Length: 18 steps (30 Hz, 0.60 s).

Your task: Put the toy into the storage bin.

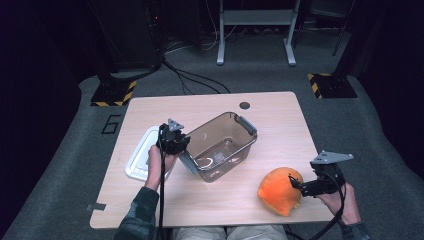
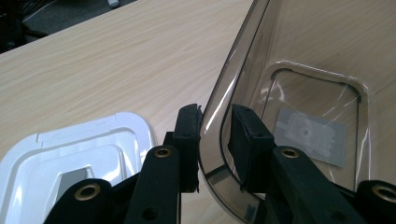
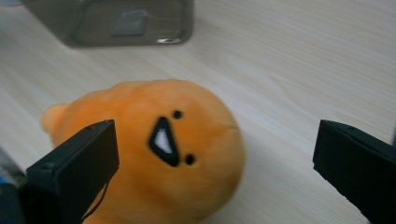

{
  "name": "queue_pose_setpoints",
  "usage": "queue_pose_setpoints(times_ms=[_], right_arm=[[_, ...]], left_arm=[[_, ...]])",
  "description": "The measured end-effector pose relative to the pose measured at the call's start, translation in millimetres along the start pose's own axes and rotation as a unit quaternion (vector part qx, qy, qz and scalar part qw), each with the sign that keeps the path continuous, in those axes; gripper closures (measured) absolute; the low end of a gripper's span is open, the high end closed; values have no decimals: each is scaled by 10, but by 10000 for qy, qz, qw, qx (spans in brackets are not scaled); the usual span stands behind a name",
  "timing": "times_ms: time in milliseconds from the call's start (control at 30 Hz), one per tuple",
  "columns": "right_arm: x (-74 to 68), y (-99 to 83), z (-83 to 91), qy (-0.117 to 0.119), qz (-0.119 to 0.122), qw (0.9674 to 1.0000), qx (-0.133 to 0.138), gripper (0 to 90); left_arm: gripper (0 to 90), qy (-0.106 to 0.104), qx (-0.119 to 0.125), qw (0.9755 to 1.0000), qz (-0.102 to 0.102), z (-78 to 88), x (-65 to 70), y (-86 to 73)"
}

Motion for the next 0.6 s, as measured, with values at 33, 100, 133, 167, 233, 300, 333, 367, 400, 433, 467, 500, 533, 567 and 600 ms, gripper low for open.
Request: queue_pose_setpoints(times_ms=[33, 100, 133, 167, 233, 300, 333, 367, 400, 433, 467, 500, 533, 567, 600], right_arm=[[-46, 12, -17, 57, 80, 9999, -52, 0], [-141, 25, -64, 153, 156, 9996, -182, 0], [-175, 27, -85, 205, 171, 9994, -242, 0], [-197, 24, -109, 268, 236, 9990, -278, 0], [-250, 15, -139, 303, 270, 9983, -415, 0], [-293, -3, -184, 377, 307, 9974, -538, 0], [-310, -18, -211, 359, 336, 9968, -624, 0], [-321, -27, -227, 339, 337, 9966, -668, 0], [-328, -38, -247, 311, 386, 9962, -716, 0], [-337, -49, -268, 311, 398, 9959, -748, 0], [-347, -57, -293, 284, 435, 9957, -770, 0], [-357, -65, -315, 266, 488, 9952, -808, 0], [-365, -72, -342, 257, 529, 9946, -858, 0], [-380, -78, -373, 216, 566, 9943, -878, 0], [-387, -81, -395, 188, 611, 9939, -897, 0]], left_arm=[[723, 0, 0, 10000, 3, -1, 0, 0], [723, -2, 3, 10000, 5, -1, 0, 0], [723, -7, 4, 10000, 6, 0, -2, -1], [723, -11, 17, 10000, 20, -1, -4, -2], [724, -17, 1, 10000, 28, 1, -7, -2], [724, -22, 10, 10000, 31, -3, -9, -2], [724, -22, 14, 10000, 31, -4, -10, -2], [723, -24, 14, 10000, 30, -4, -10, -2], [723, -25, 15, 10000, 34, -4, -10, -3], [723, -25, 1, 10000, 28, -3, -12, -2], [723, -27, 1, 10000, 22, -4, -13, -2], [723, -28, -5, 10000, 16, -4, -15, -1], [723, -26, -4, 10000, 16, -5, -14, -1], [723, -23, -1, 10000, 14, -5, -13, -1], [723, -24, 1, 10000, 12, -5, -11, -1]])
Point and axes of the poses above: each handheld gripper's, and its own axes: z roughly backward along the jaws, y roughly out of its top, x roughly to its right, the point moved 3 cm from there along -z, roughly forward along the jaws, and after that the axes turned 6 degrees about x, right-handed, at the moved point
